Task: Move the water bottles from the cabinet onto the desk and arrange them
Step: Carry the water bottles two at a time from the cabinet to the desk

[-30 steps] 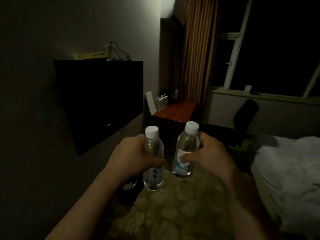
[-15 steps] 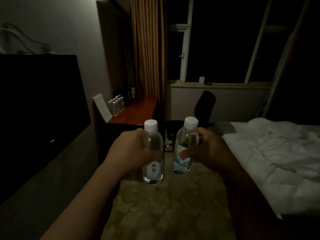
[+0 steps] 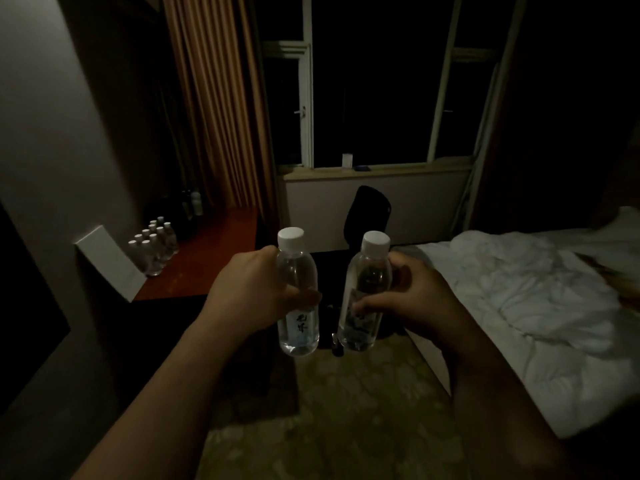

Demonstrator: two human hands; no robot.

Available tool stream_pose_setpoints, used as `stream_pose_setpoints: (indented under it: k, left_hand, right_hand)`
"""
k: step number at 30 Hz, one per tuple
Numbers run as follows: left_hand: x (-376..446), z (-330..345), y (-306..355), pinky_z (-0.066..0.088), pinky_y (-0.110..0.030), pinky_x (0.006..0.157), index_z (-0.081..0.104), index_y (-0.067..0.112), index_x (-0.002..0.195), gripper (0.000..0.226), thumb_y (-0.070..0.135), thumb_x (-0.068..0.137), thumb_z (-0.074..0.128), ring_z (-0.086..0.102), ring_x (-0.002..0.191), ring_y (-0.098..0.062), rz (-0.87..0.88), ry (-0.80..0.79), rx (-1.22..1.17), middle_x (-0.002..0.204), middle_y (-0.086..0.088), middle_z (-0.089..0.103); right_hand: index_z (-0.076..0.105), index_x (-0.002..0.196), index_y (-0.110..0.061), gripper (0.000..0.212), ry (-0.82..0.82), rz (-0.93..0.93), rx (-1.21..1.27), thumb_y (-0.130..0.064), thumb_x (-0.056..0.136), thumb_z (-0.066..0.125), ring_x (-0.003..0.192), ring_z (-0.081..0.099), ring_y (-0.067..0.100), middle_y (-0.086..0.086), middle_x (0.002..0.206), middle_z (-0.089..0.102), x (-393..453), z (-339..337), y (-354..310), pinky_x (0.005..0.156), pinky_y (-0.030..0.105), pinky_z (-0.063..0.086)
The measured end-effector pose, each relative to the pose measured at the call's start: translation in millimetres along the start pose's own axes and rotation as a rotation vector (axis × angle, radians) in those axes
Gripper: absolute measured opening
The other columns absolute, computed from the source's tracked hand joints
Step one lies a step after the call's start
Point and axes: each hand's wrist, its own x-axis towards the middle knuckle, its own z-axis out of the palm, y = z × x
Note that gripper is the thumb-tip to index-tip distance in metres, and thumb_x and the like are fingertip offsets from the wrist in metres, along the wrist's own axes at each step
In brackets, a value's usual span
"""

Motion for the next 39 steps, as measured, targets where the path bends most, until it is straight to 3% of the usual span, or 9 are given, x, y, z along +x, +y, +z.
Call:
stream_pose_setpoints:
  k: [9,22,29,39]
  left_hand:
    - [149.7,39.4,-52.7,0.058,-0.039,0.080,0.058,0.023,0.112,0.056,0.048,0.067,0.082,0.063,0.092,-0.011,-0.064,-0.001,-0.037,0.103,0.008,0.065]
    - [404.7,69.1,-109.8,0.057,-0.035,0.077,0.062,0.023,0.107,0.052,0.046,0.067,0.084,0.064,0.088,-0.010,-0.204,0.190,0.037,0.098,0.008,0.067]
    - [495.1,86.1,-177.9,0.057,-0.031,0.070,0.061,0.027,0.101,0.048,0.052,0.065,0.081,0.063,0.083,-0.007,-0.319,0.179,0.075,0.093,0.010,0.065]
    - [622.1,93.0,-327.1,0.054,-0.026,0.057,0.059,0.033,0.086,0.052,0.067,0.048,0.069,0.063,0.068,-0.003,-0.440,0.288,0.095,0.078,0.012,0.065]
  right_hand:
    - [0.063,0.103,-0.031,0.054,-0.039,0.059,0.037,-0.020,0.058,0.092,0.096,0.066,0.013,-0.008,0.100,0.070,167.8,18.9,52.5,0.089,0.043,0.055]
    - [0.061,0.105,-0.034,0.056,-0.260,-0.107,0.026,-0.022,0.059,0.091,0.097,0.065,0.011,-0.008,0.102,0.070,477.6,28.4,102.7,0.084,0.039,0.056]
    - [0.061,0.109,-0.037,0.060,-0.375,-0.132,-0.005,-0.024,0.058,0.091,0.097,0.065,0.008,-0.011,0.103,0.069,599.0,80.7,127.4,0.084,0.037,0.057]
    - [0.058,0.109,-0.042,0.063,-0.504,-0.203,-0.091,-0.033,0.056,0.090,0.097,0.061,0.005,-0.015,0.103,0.065,779.0,198.0,138.5,0.080,0.031,0.055]
